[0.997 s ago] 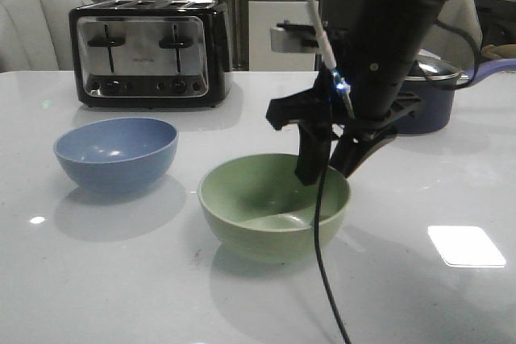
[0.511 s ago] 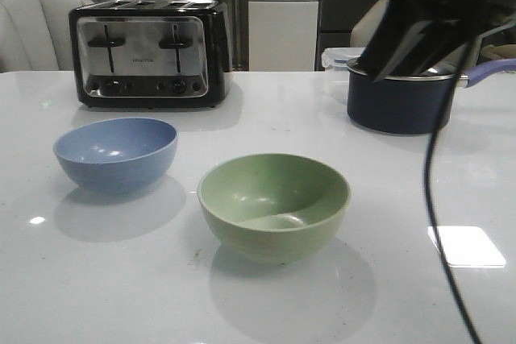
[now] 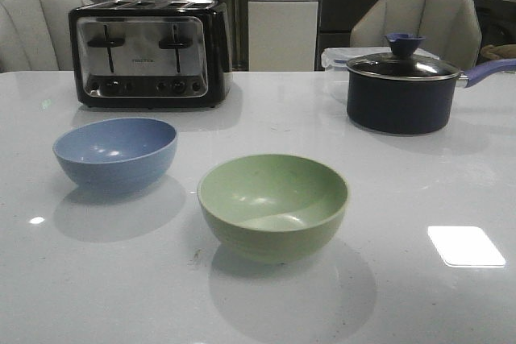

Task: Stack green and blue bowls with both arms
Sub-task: 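Open the right gripper and withdraw it away from the green bowl, then lower the left gripper onto the rim of the light blue bowl and grasp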

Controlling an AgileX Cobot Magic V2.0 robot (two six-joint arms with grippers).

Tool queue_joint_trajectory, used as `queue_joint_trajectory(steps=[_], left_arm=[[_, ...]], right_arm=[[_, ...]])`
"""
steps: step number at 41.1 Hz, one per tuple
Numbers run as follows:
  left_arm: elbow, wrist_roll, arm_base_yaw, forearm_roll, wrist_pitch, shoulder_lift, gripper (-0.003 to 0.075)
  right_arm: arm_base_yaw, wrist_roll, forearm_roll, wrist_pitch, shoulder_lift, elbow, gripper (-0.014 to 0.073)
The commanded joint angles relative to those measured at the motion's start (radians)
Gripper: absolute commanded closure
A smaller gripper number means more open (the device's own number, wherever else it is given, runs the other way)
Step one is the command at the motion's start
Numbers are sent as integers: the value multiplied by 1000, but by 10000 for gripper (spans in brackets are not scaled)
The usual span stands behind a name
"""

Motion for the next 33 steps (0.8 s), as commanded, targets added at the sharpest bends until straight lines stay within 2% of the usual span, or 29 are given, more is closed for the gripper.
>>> queue_joint_trajectory(steps=[1,8,16,33], left_arm=[[-30,3,-24,-12,-84,43,285],[-57,3,-94,-6,-80,157,267],[-127,3,-124,-16,-88,339,111],[-335,3,-124,-20,-161,785,108]], right_arm=[[1,-15,1,-57,-60,-1,209],[0,-15,1,-60,-82,9,209],[0,-15,1,-60,-82,9,209],[0,-15,1,-60,-82,9,209]])
